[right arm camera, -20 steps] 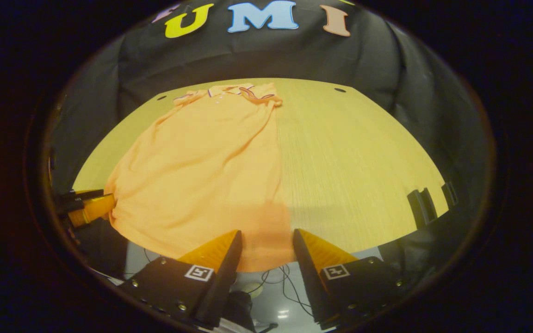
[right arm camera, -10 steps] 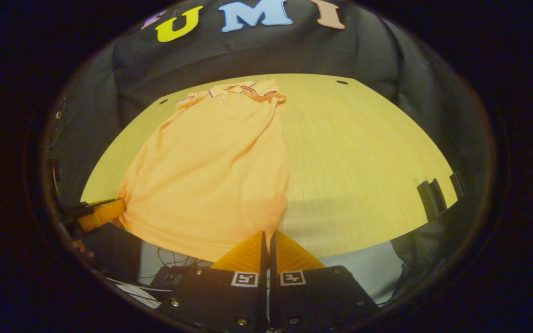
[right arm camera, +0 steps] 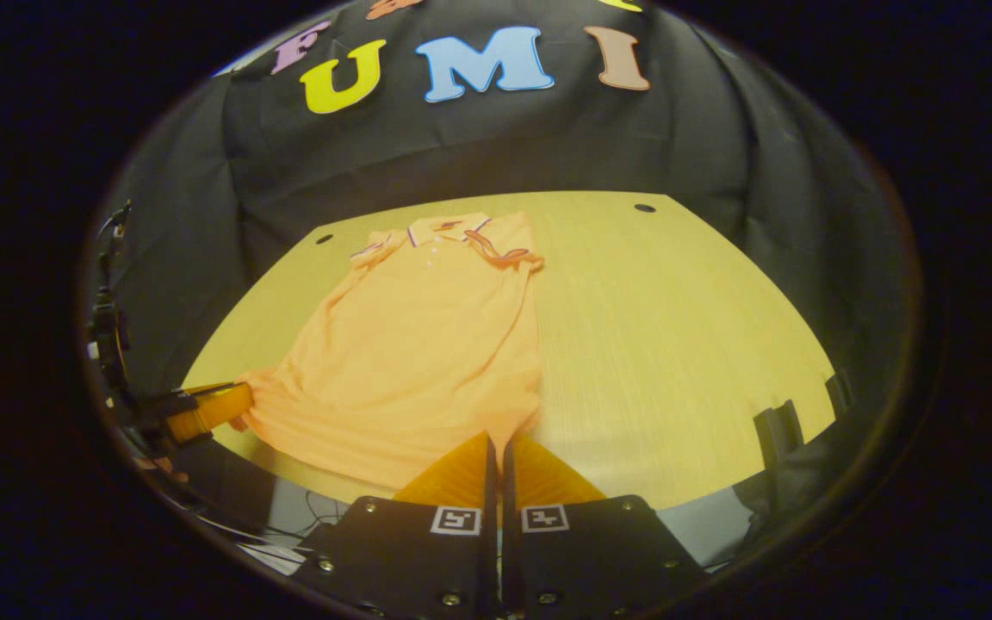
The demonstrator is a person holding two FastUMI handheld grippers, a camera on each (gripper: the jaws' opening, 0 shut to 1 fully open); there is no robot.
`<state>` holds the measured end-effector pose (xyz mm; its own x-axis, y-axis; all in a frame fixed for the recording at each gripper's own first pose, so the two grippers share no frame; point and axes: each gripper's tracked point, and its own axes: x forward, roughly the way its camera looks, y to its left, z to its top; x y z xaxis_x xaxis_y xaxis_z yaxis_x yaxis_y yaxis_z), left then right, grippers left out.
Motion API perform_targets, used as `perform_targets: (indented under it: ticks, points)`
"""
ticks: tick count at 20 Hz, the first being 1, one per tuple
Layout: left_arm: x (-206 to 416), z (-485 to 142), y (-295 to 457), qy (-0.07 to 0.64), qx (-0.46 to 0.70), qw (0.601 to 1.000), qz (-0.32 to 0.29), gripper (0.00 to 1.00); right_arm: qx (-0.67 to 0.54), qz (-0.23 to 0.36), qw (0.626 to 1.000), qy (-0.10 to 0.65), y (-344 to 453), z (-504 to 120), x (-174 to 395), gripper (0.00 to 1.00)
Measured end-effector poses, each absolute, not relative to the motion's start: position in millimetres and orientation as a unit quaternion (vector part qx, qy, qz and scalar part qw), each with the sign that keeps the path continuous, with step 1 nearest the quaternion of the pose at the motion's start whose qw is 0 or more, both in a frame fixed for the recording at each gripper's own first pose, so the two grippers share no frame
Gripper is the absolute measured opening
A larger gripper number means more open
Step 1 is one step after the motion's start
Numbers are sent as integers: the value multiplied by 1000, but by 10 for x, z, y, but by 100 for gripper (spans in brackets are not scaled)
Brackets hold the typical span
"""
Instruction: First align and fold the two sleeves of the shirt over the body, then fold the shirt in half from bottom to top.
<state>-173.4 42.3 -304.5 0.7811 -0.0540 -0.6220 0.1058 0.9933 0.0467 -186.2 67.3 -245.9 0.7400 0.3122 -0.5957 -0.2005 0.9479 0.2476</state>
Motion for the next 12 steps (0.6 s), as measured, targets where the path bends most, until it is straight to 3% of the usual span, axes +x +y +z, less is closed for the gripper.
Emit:
perform_targets:
  ticks: [12]
  points:
    - [-640, -2426, 209, 276, 2, 959, -56, 6, 83, 127, 952, 267, 679, -1633, -812, 2]
